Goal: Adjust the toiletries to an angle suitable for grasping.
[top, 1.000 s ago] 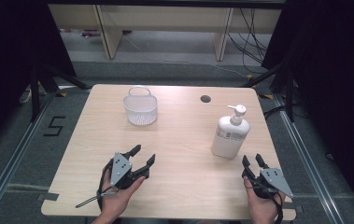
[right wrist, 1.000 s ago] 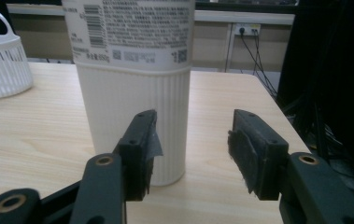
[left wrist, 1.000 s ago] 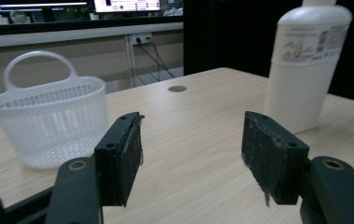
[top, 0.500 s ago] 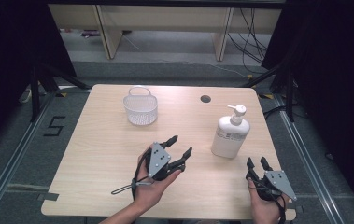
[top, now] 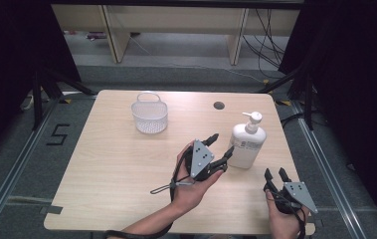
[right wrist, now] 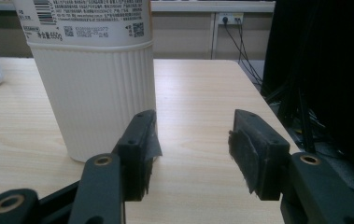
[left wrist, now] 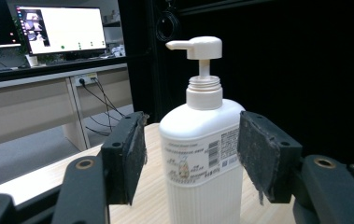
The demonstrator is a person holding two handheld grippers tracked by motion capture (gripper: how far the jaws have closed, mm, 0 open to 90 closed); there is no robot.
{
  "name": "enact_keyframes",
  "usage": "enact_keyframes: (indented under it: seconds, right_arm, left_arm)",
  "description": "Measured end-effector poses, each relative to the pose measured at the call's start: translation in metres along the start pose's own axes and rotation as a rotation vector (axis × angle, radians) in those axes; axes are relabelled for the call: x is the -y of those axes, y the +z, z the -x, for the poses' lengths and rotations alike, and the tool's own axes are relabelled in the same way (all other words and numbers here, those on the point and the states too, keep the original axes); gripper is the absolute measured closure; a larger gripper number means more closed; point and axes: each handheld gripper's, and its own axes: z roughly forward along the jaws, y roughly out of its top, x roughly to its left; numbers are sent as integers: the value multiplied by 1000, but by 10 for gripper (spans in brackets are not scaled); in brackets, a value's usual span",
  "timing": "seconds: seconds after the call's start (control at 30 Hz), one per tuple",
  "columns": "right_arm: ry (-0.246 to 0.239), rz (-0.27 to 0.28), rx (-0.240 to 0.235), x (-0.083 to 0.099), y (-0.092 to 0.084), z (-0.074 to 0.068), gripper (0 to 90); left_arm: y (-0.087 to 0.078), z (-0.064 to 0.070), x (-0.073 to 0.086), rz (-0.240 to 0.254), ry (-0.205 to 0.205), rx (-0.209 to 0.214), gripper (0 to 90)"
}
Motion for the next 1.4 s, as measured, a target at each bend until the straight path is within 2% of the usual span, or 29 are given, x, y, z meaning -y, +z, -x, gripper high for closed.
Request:
enact_keyframes:
  seconds: [0.1,0.17,0.23,0.43,0.53,0.67,0.77,0.8,0.83,0.87,0.9,1.0,1.07,1.1,1.13,1.23,1.27,1.33,1.4]
  right_arm:
    - [5,0,-5,0,0,-1,504]
    - [-16,15,-10,0,1,1,503]
    - [-2,1,-6,1,1,-1,502]
    - [-14,3,-7,1,2,1,499]
    - [0,-7,-12,1,2,1,498]
    - [14,-1,-30,1,3,1,496]
    - [26,-13,-14,1,2,0,494]
    - [3,0,-23,1,3,2,493]
    - [11,-11,-21,1,1,2,493]
    - [-6,-4,-10,1,1,2,492]
    - [3,-23,-10,1,0,2,491]
    - [-4,-5,-27,2,1,2,489]
    - [26,-10,-22,2,-1,1,486]
    - [22,-1,-23,3,-1,1,485]
    - [-6,12,-28,3,-1,3,484]
    - [10,-14,-1,2,-5,2,482]
    - [31,1,-14,3,-4,1,482]
    - [17,17,-19,3,-3,2,481]
    - [17,-17,-8,2,-5,1,478]
  left_arm:
    - [10,6,0,-1,6,5,417]
    - [16,9,-1,-4,8,8,419]
    - [23,13,-2,-3,6,12,421]
    - [39,18,-5,-4,2,14,427]
    - [45,19,-7,-1,-4,7,429]
    - [51,21,-9,-1,0,3,431]
    - [55,23,-11,3,-3,1,433]
    - [56,23,-12,1,-2,1,433]
    - [57,24,-12,2,-2,2,433]
    - [58,25,-13,3,-7,1,433]
    - [59,25,-13,3,-7,0,434]
    - [63,26,-15,0,-12,-1,434]
    - [65,27,-15,-1,-14,-1,434]
    - [66,27,-15,-1,-15,-1,434]
    - [66,27,-16,-4,-14,-3,434]
    - [68,27,-17,-2,-18,-9,434]
    - [68,26,-17,-1,-16,-9,435]
    - [70,27,-18,-1,-16,-6,435]
    - [71,28,-18,-2,-16,-5,434]
